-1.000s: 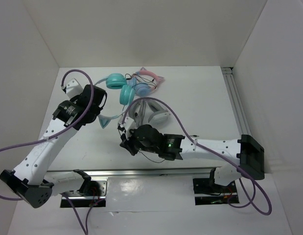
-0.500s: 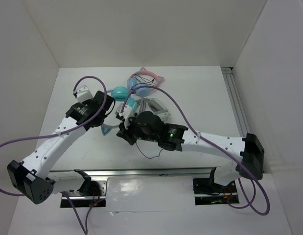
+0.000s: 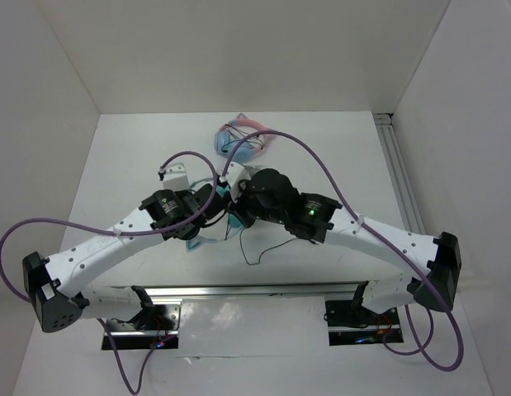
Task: Wrap the headphones
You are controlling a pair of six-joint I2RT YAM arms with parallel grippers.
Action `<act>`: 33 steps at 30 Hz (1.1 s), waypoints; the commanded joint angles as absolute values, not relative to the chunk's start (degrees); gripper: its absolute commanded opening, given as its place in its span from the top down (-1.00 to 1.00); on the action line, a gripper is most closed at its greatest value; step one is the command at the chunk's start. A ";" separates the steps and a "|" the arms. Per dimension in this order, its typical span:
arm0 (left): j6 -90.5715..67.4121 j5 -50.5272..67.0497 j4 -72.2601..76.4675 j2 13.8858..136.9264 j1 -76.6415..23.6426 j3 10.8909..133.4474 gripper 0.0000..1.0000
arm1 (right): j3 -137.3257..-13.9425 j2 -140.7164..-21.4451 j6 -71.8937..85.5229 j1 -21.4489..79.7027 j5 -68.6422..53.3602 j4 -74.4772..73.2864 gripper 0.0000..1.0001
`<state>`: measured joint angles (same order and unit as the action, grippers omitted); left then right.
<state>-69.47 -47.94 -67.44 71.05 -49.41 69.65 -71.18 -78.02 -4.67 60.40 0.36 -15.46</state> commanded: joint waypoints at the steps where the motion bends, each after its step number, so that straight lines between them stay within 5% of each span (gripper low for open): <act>1: -74.08 -51.59 -74.96 74.43 -53.26 70.75 1.00 | -76.38 -76.29 -7.73 59.68 3.25 -15.99 1.00; 14: -68.92 -49.93 -72.71 76.12 -55.37 69.53 1.00 | -82.35 -76.21 -17.57 59.68 -2.20 -27.07 1.00; 28: -51.16 -40.80 -58.10 66.28 -60.55 63.98 1.00 | -71.19 -70.14 -15.38 59.15 18.45 -7.12 1.00; 33: -47.03 -38.59 -58.10 63.29 -61.61 65.21 1.00 | -70.66 -68.99 -15.91 56.26 20.31 -5.80 0.80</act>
